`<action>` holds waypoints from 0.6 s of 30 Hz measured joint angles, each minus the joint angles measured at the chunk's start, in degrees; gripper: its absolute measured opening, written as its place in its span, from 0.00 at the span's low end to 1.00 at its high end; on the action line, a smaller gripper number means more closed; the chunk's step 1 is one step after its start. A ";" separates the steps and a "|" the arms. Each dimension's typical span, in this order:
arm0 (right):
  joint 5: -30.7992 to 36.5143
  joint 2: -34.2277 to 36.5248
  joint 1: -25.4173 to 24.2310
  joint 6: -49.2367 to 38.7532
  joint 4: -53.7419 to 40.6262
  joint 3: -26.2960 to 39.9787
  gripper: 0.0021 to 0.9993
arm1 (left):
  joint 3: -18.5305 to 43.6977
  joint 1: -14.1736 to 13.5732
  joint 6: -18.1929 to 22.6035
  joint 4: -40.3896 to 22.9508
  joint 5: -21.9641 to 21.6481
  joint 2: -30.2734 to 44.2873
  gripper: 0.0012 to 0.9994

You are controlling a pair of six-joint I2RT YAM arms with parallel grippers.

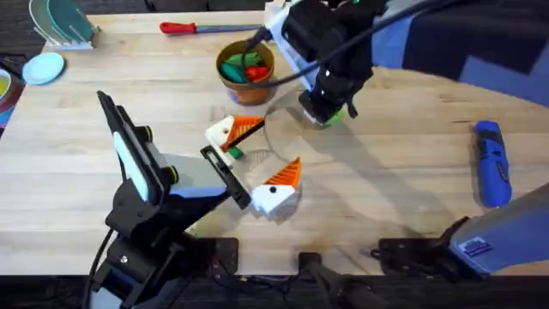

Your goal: Pick up the gripper from the table and insert it into the empty holder that is missing its gripper. Then pick up a screw, insert it into the mounting hole, and use the screwdriver to tighten it. Finally, clean up the table by picking up the vegetable and placing it into the bucket.

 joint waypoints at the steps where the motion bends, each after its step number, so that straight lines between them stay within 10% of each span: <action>1: -0.01 -0.07 0.00 0.00 -1.07 1.18 0.00 | 0.00 0.00 0.00 0.00 0.00 0.00 0.99; 18: -0.07 0.79 -0.43 2.69 -4.38 5.84 0.00 | 0.00 0.00 0.00 0.00 0.00 0.00 0.99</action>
